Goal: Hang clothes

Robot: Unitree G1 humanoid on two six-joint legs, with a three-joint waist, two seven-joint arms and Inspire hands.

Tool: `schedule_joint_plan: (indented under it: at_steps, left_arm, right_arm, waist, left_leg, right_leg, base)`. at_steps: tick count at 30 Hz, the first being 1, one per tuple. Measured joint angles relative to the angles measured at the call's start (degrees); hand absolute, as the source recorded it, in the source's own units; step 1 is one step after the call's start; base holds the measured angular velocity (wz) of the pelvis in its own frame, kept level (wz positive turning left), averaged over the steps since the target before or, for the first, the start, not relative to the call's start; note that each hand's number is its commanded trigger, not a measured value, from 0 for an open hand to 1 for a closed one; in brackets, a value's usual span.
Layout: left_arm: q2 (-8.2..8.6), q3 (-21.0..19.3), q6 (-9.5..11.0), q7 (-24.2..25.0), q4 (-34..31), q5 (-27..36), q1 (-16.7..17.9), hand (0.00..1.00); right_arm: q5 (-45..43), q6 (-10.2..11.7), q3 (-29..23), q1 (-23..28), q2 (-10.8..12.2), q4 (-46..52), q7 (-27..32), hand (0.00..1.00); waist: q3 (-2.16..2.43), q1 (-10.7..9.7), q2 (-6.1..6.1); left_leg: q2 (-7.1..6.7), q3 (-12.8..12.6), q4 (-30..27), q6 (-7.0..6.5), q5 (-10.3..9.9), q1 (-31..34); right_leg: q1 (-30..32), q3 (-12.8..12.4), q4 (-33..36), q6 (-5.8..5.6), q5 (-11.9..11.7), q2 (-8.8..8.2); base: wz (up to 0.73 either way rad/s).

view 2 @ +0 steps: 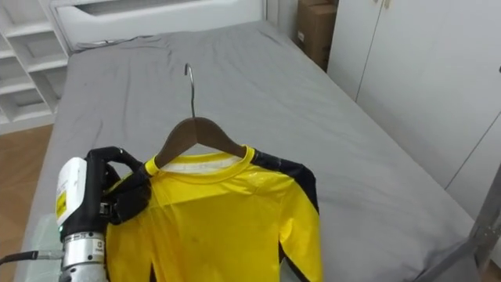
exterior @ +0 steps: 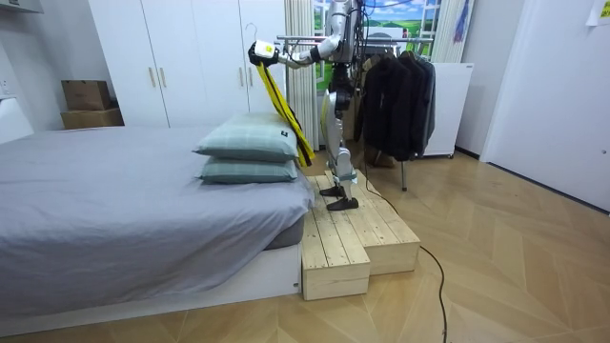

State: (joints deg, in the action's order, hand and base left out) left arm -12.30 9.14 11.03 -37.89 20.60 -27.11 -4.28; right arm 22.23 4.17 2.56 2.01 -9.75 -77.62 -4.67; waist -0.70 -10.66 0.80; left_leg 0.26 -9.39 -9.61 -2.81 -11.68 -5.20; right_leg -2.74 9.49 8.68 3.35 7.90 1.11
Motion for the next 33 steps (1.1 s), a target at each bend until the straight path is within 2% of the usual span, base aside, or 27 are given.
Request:
schedule_joint_plan:
  at_steps: [9,17,21,28,33]
  left_arm:
    - [-0.02,0.0,0.0,-0.2,-0.5,0.0,0.0,1.0]
    - [-0.1,-2.5,0.3,-2.1,-7.5,0.2,0.0,1.0]
    - [-0.1,-2.6,0.5,-3.1,-8.4,0.0,0.0,1.0]
    - [-0.41,-2.3,0.5,-3.6,-8.3,0.2,0.0,1.0]
    - [-0.82,-2.2,0.6,-4.6,-8.3,0.4,0.0,1.0]
  right_arm:
    - [0.1,-0.1,0.0,0.3,0.1,-1.1,1.1,0.0]
    - [0.1,0.0,-1.4,0.6,0.3,-1.4,2.8,0.0]
    - [-0.6,-0.1,-1.6,0.8,0.3,-1.2,3.3,0.0]
    - [-8.4,0.0,-1.6,0.5,0.1,0.2,7.1,0.0]
    - [-19.9,-0.1,-1.7,-1.3,-2.3,1.5,12.8,0.0]
  waist:
    - [0.21,0.2,-0.12]
    - [0.45,0.1,0.18]
    - [0.55,0.2,0.34]
    - [0.35,0.6,0.1]
    - [0.08,1.6,-0.09]
  left_leg:
    - [-0.01,0.0,0.1,0.0,0.0,-0.4]
    - [0.0,0.0,0.1,0.0,0.0,-0.5]
    - [0.0,0.0,0.1,0.0,0.0,-0.6]
    - [0.01,-0.6,0.2,0.0,0.0,-0.9]
    - [-0.04,-1.1,0.9,0.0,0.0,-1.4]
  right_leg:
    - [-0.4,0.1,0.0,0.0,0.0,-0.01]
    - [-0.5,0.0,0.0,0.0,0.0,0.01]
    - [-0.6,0.1,0.0,0.0,0.0,0.0]
    - [-0.2,-0.3,0.1,0.1,0.1,0.02]
    - [-0.2,-1.0,0.5,0.04,0.2,0.09]
  base:
    - [0.0]
    - [0.0]
    - [0.0]
    - [-0.03]
    - [-0.08]
